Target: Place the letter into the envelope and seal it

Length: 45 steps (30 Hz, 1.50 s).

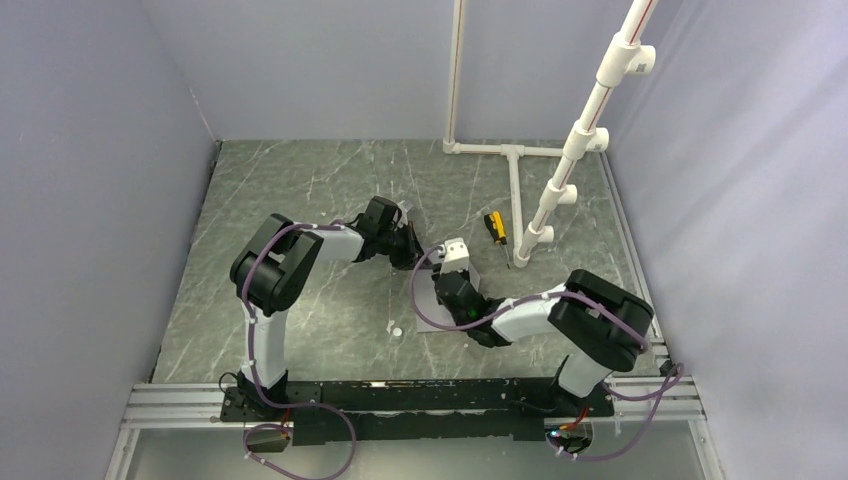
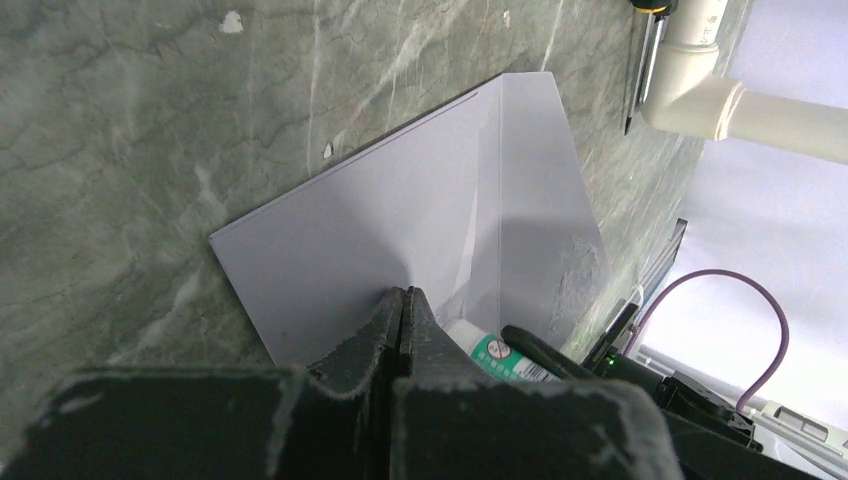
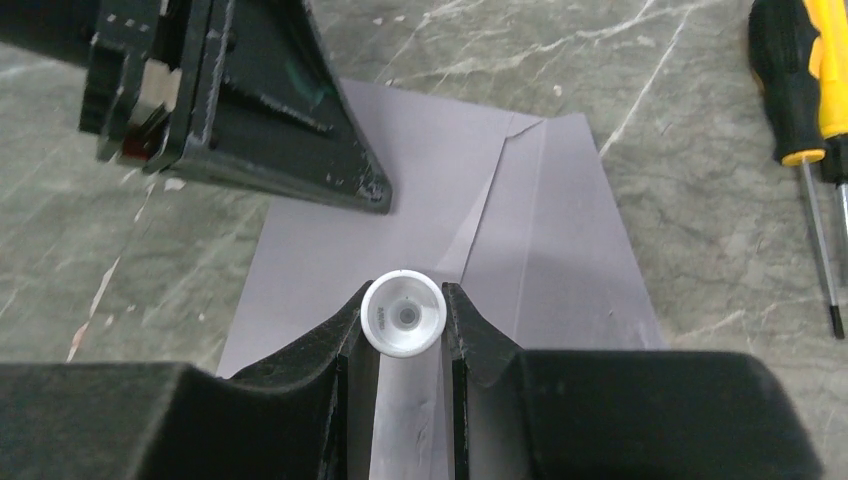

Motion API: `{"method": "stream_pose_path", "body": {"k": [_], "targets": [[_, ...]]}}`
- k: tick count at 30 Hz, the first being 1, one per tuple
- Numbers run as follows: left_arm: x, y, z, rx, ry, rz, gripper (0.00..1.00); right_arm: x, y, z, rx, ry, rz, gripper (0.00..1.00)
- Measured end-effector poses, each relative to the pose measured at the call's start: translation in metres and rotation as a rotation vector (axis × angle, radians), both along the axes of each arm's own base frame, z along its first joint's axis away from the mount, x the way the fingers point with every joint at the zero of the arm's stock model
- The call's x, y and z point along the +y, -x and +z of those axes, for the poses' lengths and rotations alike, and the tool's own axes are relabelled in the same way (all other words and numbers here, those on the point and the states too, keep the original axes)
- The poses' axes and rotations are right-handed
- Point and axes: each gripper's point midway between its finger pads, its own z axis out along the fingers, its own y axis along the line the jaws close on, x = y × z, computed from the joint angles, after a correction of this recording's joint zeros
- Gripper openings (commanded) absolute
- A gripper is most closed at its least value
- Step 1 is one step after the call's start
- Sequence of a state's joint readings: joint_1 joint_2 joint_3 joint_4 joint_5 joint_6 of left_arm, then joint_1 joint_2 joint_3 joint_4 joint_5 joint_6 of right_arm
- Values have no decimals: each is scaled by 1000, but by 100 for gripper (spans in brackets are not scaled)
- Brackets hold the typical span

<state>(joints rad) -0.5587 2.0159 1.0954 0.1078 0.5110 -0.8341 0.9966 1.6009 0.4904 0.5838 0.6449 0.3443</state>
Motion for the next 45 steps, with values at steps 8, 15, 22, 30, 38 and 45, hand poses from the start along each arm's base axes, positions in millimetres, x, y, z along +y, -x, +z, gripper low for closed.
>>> {"method": "stream_pose_path", "body": {"k": [8,15,22,30,38,45], "targets": [[0,0,0,1,-1,0,2,2,-9,1,-6,10,-1,0],[0,0,0,1,0,-1,2,5,25,1,36,-7,63,0],[0,0,0,1,0,-1,2,-4,36,-1,76,-30,56,0],[0,0,0,4,2,-3,2,2,-9,-1,54,-33,-13,0],[-1,0,0,10,1,-5,2,6,-13,1,54,-21,18,0],[-2,0,0,14,5,-10,3,-2,20,0,102,-28,46,0]]}}
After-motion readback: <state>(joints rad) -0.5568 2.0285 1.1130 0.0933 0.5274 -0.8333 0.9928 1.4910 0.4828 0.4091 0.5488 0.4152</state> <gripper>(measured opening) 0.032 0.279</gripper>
